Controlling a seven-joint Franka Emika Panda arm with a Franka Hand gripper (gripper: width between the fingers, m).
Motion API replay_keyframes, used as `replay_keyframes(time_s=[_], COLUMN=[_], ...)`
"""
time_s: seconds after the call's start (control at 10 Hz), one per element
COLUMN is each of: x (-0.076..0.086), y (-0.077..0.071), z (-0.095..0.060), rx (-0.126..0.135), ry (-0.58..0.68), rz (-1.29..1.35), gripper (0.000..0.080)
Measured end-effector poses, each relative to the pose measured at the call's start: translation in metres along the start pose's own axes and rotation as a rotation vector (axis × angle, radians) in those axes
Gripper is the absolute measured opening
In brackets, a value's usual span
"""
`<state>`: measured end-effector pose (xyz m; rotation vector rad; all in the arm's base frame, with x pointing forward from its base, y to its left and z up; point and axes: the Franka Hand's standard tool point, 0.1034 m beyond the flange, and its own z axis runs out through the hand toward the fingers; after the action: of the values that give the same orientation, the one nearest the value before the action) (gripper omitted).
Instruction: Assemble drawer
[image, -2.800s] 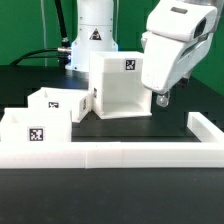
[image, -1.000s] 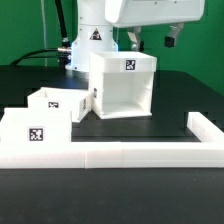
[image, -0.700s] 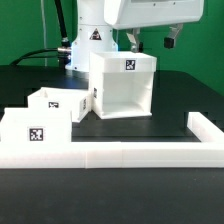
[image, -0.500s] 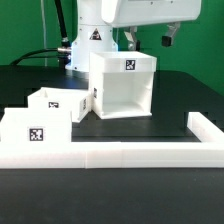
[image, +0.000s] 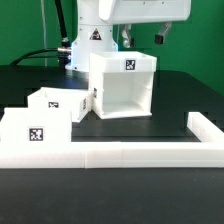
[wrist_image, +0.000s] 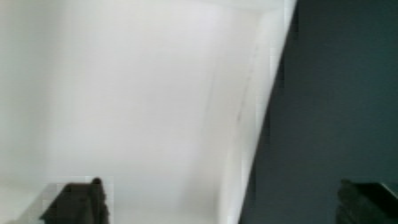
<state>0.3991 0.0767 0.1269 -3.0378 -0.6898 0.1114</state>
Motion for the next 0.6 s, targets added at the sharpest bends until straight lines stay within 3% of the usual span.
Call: replay_keyframes(time_s=[0.4,0.6], x=[-0.006,-0.006], y=[-0.007,-0.006], z=[0.03,0.033], rx=[0.003,0.006], ry=[0.001,-0.003], rz=[0.008,0.011], gripper=[0.065,0.0615])
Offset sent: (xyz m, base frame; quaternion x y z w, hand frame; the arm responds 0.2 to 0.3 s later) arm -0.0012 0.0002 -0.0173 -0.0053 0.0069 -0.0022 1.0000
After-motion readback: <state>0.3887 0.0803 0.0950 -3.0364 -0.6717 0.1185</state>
